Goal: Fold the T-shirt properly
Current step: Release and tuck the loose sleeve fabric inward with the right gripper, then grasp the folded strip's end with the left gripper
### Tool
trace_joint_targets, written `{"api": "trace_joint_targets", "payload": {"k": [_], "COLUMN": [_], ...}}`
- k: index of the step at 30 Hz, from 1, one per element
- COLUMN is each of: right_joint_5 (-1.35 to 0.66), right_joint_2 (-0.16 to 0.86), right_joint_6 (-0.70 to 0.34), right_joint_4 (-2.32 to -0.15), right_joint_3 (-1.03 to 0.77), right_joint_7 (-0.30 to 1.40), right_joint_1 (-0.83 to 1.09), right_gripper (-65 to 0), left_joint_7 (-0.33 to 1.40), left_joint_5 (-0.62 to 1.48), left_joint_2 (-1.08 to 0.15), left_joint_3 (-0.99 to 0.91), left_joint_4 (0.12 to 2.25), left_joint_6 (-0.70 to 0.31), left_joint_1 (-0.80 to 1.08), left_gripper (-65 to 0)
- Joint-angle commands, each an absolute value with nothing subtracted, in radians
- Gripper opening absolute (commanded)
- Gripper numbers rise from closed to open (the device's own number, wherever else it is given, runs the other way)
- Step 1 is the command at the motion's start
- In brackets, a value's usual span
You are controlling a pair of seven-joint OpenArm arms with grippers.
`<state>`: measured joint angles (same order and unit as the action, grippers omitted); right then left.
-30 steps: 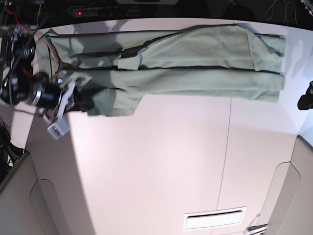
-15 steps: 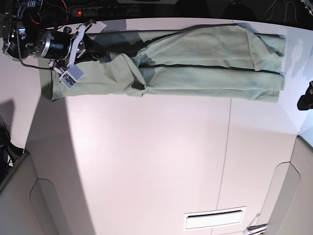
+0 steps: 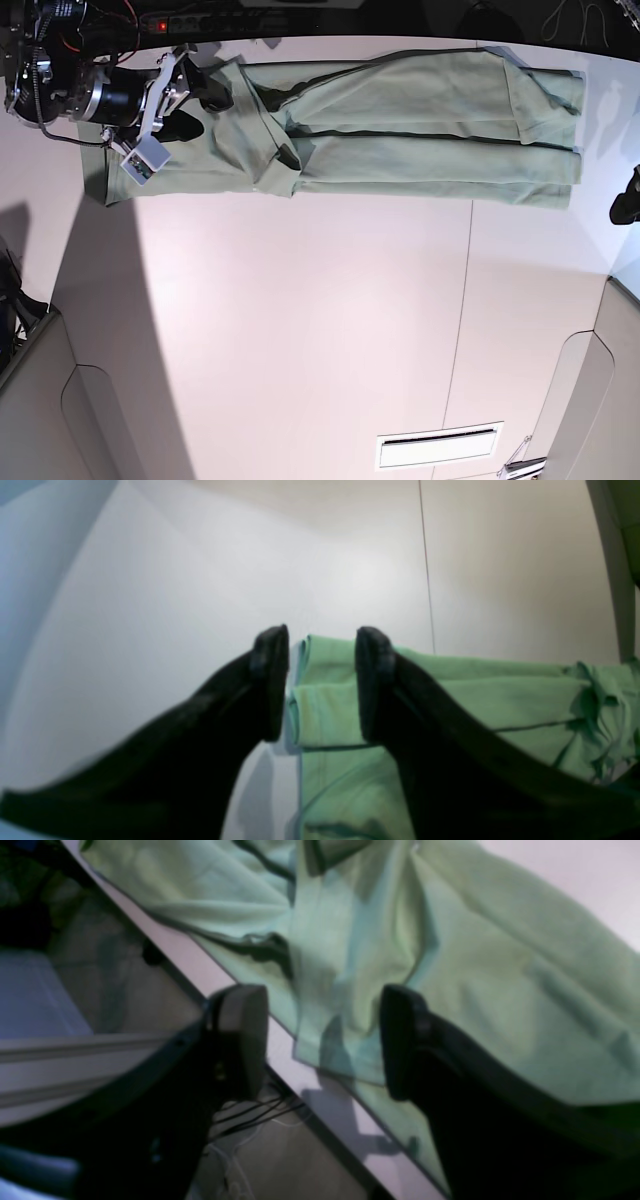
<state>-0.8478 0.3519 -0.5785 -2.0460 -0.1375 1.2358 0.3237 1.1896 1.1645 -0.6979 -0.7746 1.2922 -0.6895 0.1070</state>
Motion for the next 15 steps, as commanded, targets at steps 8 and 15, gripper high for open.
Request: {"api": "trace_joint_targets", "payload": {"k": [8,15], "right_joint_5": [-0.662,-0.519], "right_joint_2": [0.363,0.363], "right_joint_6": [-0.554,-0.467], "right_joint_4": [-2.191,-2.155], "right_joint_3": [-0.249,-0.39], "right_joint_7": [1.112,1.051], "right_joint_1": [0.257,0.223], "right_gripper": [-30.7,-30.7], "left_joint_7": [1.238,1.142], "left_joint_5": [1.192,1.145], "left_joint_2": [-0.723,-0.653], "left_joint_3": [-0.916,-0.916], "left_joint_4": [1.308,1.308], "left_joint_6": [-0.698,-0.698], "left_joint_1": [0.133,0.268], "left_gripper": [-39.3,-31.7]}}
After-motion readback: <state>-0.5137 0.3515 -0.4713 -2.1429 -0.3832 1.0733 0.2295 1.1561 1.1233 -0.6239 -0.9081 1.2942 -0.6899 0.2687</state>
